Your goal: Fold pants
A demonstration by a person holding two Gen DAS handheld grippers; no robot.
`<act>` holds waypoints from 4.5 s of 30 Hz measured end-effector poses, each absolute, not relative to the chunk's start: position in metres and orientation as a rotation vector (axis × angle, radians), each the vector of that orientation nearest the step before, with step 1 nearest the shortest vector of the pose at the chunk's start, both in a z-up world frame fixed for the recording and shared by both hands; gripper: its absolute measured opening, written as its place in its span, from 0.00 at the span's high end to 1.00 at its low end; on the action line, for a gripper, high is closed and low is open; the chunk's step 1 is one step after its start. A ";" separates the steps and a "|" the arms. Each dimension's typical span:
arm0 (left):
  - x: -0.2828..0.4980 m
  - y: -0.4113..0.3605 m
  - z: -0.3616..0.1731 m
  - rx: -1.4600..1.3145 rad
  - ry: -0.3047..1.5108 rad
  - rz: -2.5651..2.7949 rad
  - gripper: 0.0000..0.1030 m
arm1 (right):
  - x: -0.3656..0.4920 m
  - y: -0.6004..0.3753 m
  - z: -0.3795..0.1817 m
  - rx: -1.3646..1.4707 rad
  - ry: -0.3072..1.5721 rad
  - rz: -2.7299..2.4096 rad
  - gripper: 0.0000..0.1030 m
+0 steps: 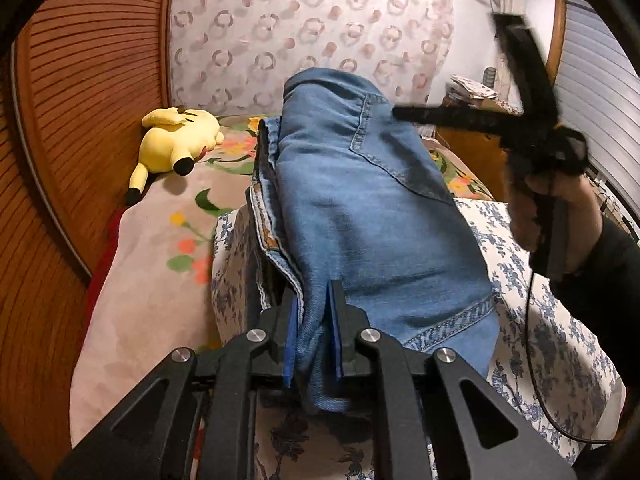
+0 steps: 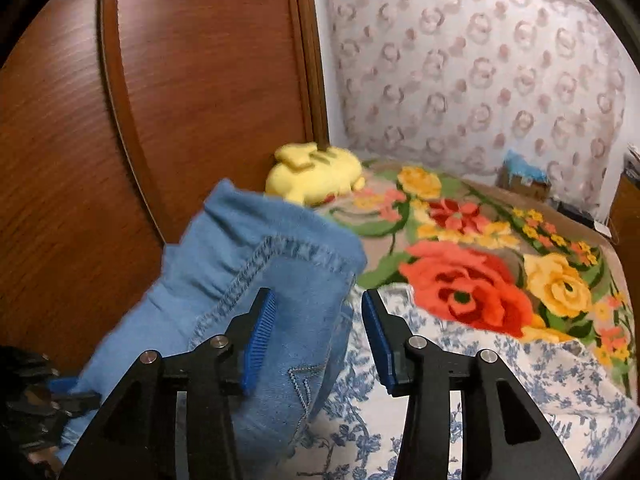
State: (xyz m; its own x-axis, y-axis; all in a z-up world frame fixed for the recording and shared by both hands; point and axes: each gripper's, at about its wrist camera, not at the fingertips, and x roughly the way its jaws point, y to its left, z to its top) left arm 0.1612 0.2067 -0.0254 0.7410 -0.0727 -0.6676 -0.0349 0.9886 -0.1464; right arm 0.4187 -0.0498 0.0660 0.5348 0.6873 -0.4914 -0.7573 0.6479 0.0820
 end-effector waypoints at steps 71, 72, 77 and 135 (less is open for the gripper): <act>0.040 -0.002 0.079 -0.045 0.479 -0.053 0.10 | 0.057 -0.287 0.107 -0.038 0.376 0.491 0.41; 0.038 -0.006 0.082 -0.040 0.471 -0.054 0.10 | 0.053 -0.289 0.108 -0.033 0.372 0.483 0.41; 0.033 -0.020 0.092 -0.038 0.440 -0.069 0.10 | 0.031 -0.292 0.112 -0.027 0.345 0.464 0.41; 0.027 -0.020 0.102 -0.041 0.415 -0.049 0.10 | 0.035 -0.301 0.106 -0.021 0.309 0.439 0.41</act>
